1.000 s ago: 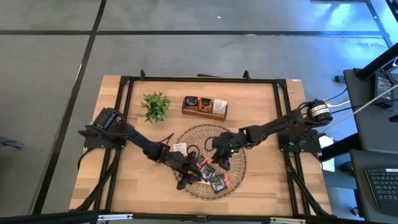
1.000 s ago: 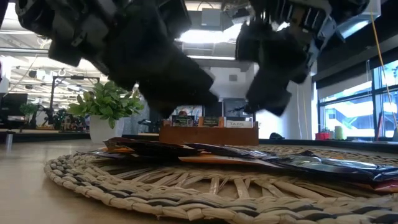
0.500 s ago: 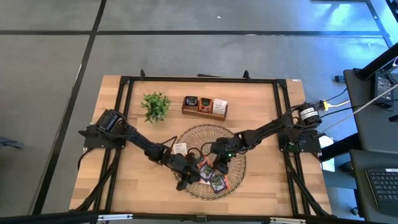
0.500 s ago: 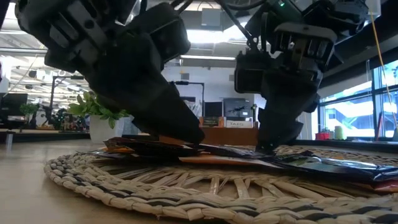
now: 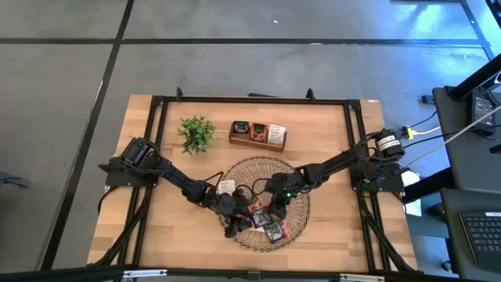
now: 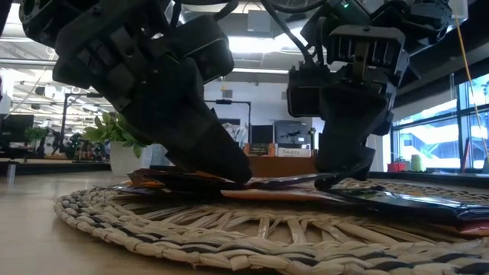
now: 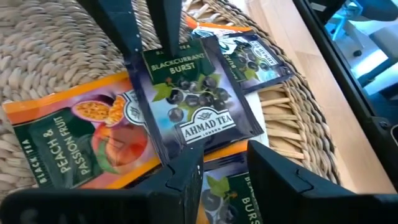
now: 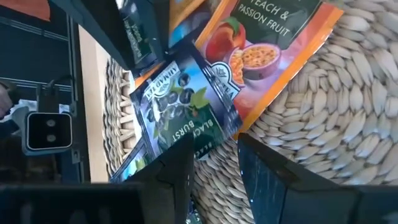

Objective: Pick & Place Tea
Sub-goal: Put the black and white tea bag into the left section of the wooden organizer

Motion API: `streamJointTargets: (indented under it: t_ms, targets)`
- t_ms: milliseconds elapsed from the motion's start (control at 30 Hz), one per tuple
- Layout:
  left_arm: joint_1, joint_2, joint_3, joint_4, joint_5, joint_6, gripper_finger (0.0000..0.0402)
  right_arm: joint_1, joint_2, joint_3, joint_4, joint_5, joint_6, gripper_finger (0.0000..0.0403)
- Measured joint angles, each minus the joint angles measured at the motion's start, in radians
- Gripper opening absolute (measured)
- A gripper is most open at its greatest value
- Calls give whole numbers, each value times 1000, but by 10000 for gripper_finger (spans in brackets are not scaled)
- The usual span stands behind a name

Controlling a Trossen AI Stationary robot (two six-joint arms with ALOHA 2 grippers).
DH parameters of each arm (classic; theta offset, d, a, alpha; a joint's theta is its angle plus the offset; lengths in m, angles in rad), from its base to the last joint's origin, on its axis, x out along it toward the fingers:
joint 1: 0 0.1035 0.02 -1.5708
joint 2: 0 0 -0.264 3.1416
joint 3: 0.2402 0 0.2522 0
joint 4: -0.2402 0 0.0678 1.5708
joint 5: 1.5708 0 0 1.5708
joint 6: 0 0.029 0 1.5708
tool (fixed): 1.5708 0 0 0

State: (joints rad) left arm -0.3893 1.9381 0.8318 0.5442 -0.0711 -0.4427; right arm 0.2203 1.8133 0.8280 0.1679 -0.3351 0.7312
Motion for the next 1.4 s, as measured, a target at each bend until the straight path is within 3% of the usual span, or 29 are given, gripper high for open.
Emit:
streamJointTargets:
  t_ms: [667, 1067, 1400]
  targets:
    - [0, 0, 0, -3, -13, -9, 120, 0, 0, 0, 21, -49, 31, 126]
    - [-2, 0, 0, -12, -51, -188, 119, 5, 0, 1, 0, -53, 156, 126]
    - [-3, 0, 0, -26, -70, -210, 116, 38, 0, 1, 22, -36, 211, 126]
